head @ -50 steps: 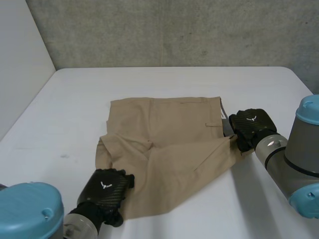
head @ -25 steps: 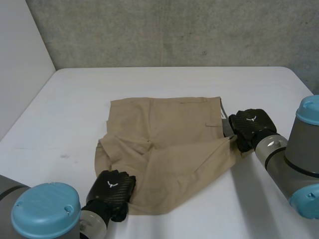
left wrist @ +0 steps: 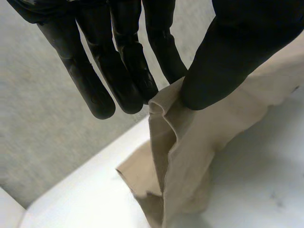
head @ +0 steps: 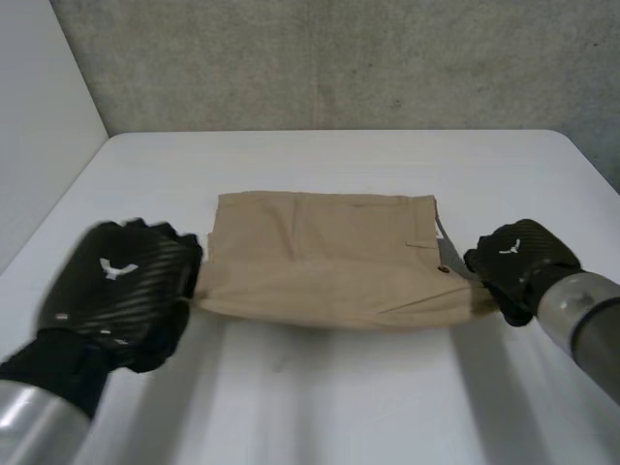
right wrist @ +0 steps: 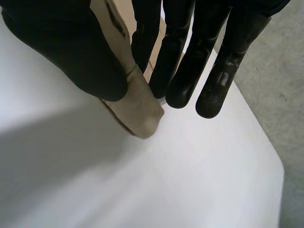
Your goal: Fold the shorts.
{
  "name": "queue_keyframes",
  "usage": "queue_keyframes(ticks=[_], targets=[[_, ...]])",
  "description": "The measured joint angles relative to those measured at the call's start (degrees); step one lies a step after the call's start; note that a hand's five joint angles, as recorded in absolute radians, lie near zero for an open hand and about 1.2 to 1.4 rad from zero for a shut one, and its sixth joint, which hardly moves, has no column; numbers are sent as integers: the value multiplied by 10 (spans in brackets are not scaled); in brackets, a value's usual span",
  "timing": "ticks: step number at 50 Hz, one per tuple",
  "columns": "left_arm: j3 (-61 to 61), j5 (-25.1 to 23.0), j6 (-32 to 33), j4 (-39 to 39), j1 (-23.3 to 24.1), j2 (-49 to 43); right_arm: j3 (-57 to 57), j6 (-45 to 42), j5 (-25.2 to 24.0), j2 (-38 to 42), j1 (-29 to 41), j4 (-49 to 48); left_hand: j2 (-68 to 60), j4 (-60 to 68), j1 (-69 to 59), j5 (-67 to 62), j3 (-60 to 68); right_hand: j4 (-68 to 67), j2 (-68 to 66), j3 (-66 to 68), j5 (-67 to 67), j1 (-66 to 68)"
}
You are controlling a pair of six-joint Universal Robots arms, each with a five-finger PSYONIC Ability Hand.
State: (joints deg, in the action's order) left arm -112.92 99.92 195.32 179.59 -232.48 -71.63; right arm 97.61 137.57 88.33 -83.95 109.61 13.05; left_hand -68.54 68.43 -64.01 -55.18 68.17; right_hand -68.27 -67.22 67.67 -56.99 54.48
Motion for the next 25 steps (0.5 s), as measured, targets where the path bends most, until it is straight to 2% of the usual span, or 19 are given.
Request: queue_keyframes(ticks=[7, 11, 14, 20, 24, 25], targets=[[54, -4, -4, -164, -2, 105, 24, -68, -13, -102, -4, 100, -1, 0, 0, 0, 1, 0, -3, 0, 0, 0], [75, -10, -7, -232, 1, 139, 34, -92, -36, -151, -3, 144, -1, 0, 0, 0, 1, 0, -3, 0, 0, 0], [78, -20, -8, -254, 2, 150, 35, -97, -53, -168, -4, 156, -1, 0, 0, 0, 1, 0, -3, 0, 0, 0], [61, -37, -10, -238, -4, 138, 39, -98, -77, -163, -11, 157, -1, 0, 0, 0, 1, 0, -3, 0, 0, 0], [30, -48, -9, -155, -32, 71, 35, -95, -88, -103, -18, 128, -1, 0, 0, 0, 1, 0, -3, 0, 0, 0], [30, -48, -9, -155, -32, 71, 35, -95, -88, -103, -18, 128, -1, 0, 0, 0, 1, 0, -3, 0, 0, 0]])
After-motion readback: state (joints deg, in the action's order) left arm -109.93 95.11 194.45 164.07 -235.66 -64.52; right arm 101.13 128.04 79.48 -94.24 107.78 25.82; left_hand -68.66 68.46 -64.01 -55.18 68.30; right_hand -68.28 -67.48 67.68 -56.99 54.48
